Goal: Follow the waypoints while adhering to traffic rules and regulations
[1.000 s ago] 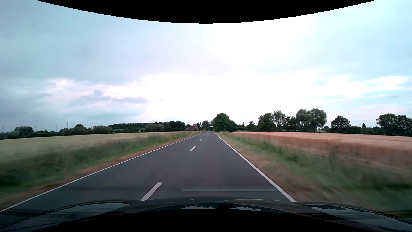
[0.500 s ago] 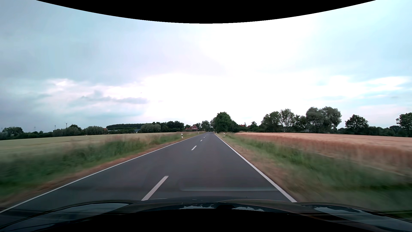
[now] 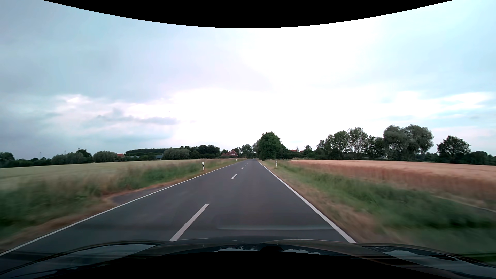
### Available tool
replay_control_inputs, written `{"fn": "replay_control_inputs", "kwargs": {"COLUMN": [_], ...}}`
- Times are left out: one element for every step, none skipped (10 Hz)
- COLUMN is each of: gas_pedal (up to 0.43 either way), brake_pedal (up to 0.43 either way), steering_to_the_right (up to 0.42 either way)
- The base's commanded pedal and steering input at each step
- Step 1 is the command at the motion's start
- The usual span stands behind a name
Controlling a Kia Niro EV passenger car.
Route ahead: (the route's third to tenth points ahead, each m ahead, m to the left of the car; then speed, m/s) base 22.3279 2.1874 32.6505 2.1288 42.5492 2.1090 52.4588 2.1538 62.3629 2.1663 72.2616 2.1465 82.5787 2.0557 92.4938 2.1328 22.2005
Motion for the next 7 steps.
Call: {"fn": "replay_control_inputs", "kwargs": {"gas_pedal": [0.15, 0.15, 0.15, 0.15, 0.15, 0.15, 0.15], "brake_pedal": [0.0, 0.0, 0.0, 0.0, 0.0, 0.0, 0.0], "steering_to_the_right": [-0.001, -0.001, -0.001, -0.001, -0.001, -0.001, -0.001]}}
